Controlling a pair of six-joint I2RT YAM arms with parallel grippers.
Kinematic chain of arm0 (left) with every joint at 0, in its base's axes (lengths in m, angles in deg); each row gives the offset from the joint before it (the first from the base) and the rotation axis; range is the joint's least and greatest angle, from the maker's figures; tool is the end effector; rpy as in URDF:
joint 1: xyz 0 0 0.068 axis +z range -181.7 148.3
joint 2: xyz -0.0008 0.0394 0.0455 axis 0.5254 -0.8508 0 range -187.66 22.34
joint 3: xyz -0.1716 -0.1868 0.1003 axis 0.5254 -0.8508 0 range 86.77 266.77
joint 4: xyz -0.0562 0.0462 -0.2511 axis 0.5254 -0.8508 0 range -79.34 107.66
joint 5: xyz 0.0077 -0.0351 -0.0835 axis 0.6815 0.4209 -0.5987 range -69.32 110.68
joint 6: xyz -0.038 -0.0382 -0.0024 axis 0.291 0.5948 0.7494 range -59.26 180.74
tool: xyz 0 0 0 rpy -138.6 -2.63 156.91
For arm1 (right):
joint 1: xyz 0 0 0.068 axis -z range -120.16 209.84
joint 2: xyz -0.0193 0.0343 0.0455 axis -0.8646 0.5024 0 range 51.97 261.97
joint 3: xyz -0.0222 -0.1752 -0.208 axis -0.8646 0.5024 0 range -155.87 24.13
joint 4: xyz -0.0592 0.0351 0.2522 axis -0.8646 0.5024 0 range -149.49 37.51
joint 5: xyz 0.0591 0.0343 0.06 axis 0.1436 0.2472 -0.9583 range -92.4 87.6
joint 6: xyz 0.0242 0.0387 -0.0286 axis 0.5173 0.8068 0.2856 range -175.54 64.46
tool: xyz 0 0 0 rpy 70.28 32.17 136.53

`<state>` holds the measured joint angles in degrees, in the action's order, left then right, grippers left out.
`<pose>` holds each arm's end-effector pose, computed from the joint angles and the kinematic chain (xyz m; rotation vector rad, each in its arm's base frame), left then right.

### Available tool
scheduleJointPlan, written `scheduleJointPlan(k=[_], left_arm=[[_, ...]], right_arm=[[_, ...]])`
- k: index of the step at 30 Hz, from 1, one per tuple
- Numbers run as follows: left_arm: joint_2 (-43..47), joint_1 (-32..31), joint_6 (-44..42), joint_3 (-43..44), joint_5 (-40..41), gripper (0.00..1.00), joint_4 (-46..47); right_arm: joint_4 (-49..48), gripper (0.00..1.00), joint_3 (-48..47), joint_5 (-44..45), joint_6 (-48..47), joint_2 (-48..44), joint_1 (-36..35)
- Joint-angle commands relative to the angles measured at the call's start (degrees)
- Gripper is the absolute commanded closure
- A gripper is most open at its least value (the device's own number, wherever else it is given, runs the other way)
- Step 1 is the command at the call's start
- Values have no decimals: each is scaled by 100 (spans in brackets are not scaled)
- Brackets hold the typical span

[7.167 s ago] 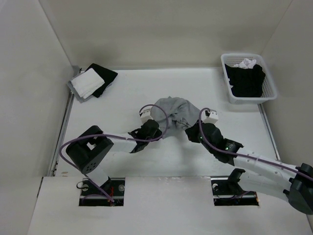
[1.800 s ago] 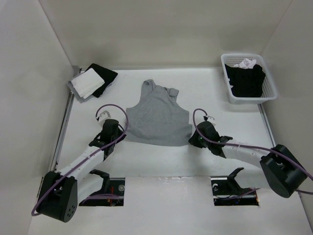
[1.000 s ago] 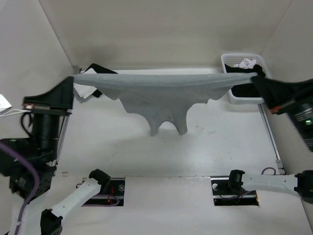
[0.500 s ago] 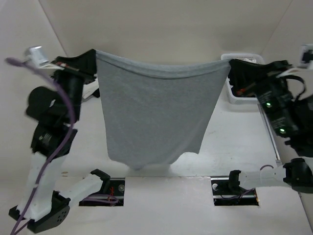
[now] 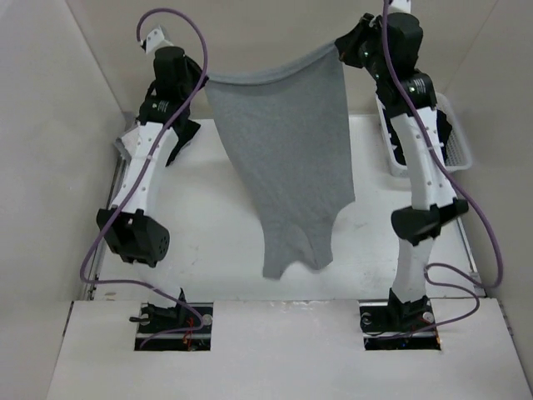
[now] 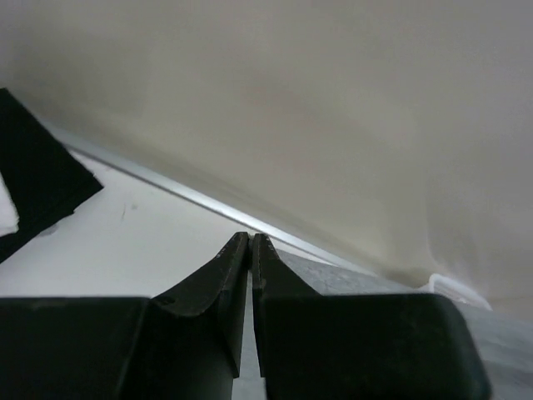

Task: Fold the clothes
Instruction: Flatten the tank top out

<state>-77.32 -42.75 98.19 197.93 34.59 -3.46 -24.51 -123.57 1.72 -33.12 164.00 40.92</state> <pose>0.3936 -0.0680 0.4631 -0.5726 1.6552 -0.4108 0.3721 0.1249 0.5513 0.1057 1.5781 0.5114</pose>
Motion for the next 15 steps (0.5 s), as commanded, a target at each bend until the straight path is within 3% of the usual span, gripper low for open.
scheduleJointPlan(k=[1,6,11,15], left_arm=[[79,142,34,1284,-363,100,-5],[297,169,-10,1611,-424,100,47],[1087,160,-54,919,-372,100,389],[1764,151,-168,-108,-293,100,661]], right_arm=[[423,100,-1305,-807,500,4,200],[-255,100,-541,-930,712,-743,279],[-133,100,-226,-940,615,-1279,139],[-525,100,2018,-642,519,-2419,-63]])
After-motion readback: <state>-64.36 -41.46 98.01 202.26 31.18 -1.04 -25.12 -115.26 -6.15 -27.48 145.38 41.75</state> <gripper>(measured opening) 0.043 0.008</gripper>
